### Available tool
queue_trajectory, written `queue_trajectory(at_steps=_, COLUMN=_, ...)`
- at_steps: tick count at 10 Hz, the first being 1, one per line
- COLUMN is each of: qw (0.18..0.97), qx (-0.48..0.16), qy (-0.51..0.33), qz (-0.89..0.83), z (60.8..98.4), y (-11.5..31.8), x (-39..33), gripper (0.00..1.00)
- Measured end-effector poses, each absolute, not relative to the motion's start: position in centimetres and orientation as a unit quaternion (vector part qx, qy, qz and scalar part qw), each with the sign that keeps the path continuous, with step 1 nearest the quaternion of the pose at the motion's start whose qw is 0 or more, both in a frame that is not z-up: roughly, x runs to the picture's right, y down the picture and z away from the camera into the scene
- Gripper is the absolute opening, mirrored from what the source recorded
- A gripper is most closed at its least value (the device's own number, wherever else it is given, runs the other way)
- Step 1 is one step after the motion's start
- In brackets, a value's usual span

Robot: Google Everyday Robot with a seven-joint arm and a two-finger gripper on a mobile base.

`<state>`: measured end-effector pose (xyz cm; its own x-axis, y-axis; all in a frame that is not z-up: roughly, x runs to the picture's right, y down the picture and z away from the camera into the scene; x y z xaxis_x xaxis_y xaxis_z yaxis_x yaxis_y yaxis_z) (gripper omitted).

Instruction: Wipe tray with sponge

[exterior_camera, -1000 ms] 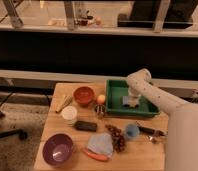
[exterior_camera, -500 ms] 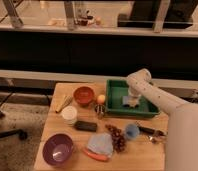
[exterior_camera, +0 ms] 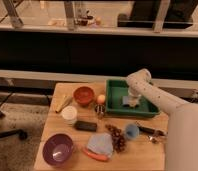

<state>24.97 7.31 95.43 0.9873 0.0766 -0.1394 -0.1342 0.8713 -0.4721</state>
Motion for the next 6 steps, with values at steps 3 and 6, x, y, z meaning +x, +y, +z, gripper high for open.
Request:
queue_trajectory(at_steps=3, qw=0.966, qx=-0.248, qy=0.058, qz=0.054, z=95.43, y=7.30, x=24.96, gripper=0.80)
queue_trajectory(at_steps=6, qw=0.966, qx=-0.246, qy=0.060, qz=0.053, z=95.43, y=7.19, x=25.15, gripper=0.68)
